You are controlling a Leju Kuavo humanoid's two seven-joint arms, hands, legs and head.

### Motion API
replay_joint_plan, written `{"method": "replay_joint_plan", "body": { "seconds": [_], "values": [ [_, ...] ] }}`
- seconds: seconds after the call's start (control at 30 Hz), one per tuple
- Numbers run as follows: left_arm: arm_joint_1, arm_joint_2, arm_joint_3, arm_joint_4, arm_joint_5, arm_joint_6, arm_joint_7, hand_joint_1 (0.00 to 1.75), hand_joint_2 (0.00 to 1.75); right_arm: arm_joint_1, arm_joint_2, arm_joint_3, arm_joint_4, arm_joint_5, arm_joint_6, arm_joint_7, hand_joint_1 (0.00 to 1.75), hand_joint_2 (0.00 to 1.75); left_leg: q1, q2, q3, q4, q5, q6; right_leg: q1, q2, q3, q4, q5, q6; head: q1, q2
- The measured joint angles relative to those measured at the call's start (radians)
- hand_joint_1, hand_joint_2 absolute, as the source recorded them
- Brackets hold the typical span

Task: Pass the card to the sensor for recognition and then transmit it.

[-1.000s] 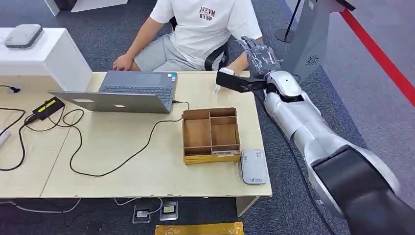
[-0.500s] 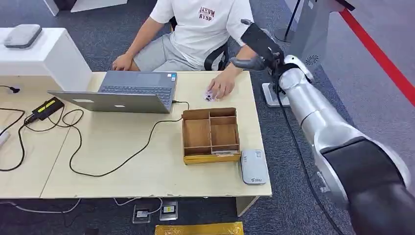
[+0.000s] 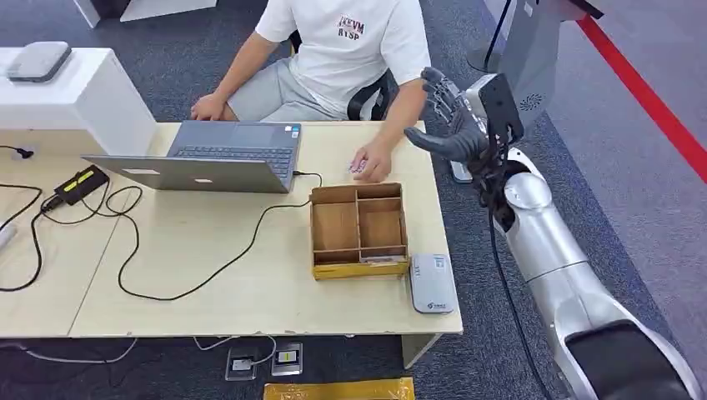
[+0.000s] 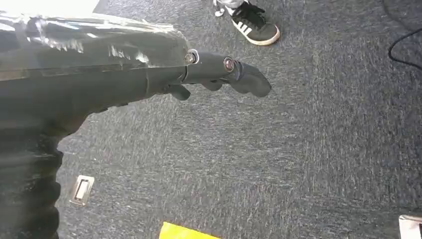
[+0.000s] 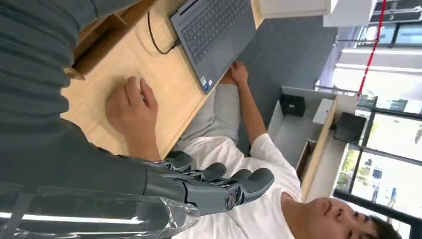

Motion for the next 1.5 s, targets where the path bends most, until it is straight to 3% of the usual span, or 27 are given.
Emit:
{"method": "replay_joint_plan", "body": {
  "seconds": [0.27,0.6,1.3,1.4,1.5],
  "values": [
    [0.000,0.007,0.000,0.000,0.000,-0.001,-0.005,0.00,1.75,0.103,-0.057,-0.001,-0.141,-0.040,0.027,0.021,0.00,1.75,0.000,0.000,0.000,0.000,0.000,0.000,0.000,0.001,0.000,0.000,0.000,0.000,0.000,0.000],
    [0.000,0.009,0.000,0.000,-0.003,-0.008,-0.006,0.00,1.75,0.262,-0.100,0.000,-0.232,0.030,0.092,0.025,0.00,1.75,0.000,0.000,-0.001,0.000,0.000,0.000,0.000,0.001,0.000,0.000,0.000,0.000,0.000,0.000],
    [-0.002,0.016,0.000,0.000,0.000,-0.008,-0.006,0.00,1.75,0.390,-0.150,-0.001,-0.306,0.098,0.133,0.080,0.00,1.75,0.000,0.000,-0.001,0.000,0.000,0.000,0.000,0.001,-0.001,0.000,0.000,0.000,0.000,0.000],
    [-0.002,0.016,0.000,0.000,0.002,-0.008,-0.006,0.00,1.75,0.417,-0.161,-0.001,-0.330,0.142,0.120,0.104,0.00,1.75,0.000,0.000,-0.001,0.000,0.000,0.000,0.000,0.001,0.000,0.000,0.000,0.000,0.000,0.000],
    [-0.002,0.017,0.000,0.000,0.005,-0.008,-0.006,0.00,1.75,0.441,-0.177,0.002,-0.366,0.301,0.076,0.142,0.00,1.75,0.000,0.000,-0.001,0.000,0.000,0.000,0.000,0.001,0.000,0.000,0.000,0.000,0.000,0.000]
  ]
}}
